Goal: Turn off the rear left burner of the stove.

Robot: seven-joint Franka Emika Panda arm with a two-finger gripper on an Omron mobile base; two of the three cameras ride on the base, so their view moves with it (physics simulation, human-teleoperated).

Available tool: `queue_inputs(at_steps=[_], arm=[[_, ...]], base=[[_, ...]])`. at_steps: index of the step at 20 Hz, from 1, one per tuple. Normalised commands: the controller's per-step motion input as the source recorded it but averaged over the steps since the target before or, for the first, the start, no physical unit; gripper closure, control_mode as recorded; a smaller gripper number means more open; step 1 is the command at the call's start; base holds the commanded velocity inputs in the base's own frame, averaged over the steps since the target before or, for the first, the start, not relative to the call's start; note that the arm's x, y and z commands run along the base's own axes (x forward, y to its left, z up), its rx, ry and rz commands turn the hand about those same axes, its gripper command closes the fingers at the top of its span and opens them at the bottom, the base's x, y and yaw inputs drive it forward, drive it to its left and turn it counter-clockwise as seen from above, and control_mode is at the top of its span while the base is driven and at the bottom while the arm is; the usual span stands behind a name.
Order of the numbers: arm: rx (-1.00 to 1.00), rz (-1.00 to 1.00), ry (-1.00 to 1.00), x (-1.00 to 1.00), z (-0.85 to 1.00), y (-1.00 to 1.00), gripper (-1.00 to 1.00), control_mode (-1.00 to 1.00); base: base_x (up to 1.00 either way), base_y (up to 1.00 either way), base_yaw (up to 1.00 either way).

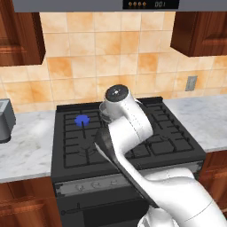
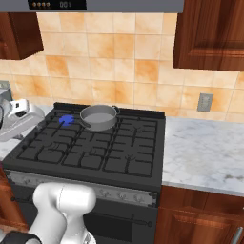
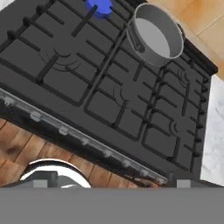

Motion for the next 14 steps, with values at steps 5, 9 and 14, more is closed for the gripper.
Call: queue_inputs(at_steps=[5,9,14], arm=[[0.0,0.01,-0.34,-0.68,-0.42,0.3,-1.0,-1.0],[0.0,0.0,-0.39,-0.47,-0.43,0.13,-1.0,-1.0],[0.0,0.0,-0.33,-0.28,-0.51,0.2,-1.0,-1.0]], base=[[0.0,0.0,0.0],[0.0,0.0,0.0],[0.0,0.0,0.0]])
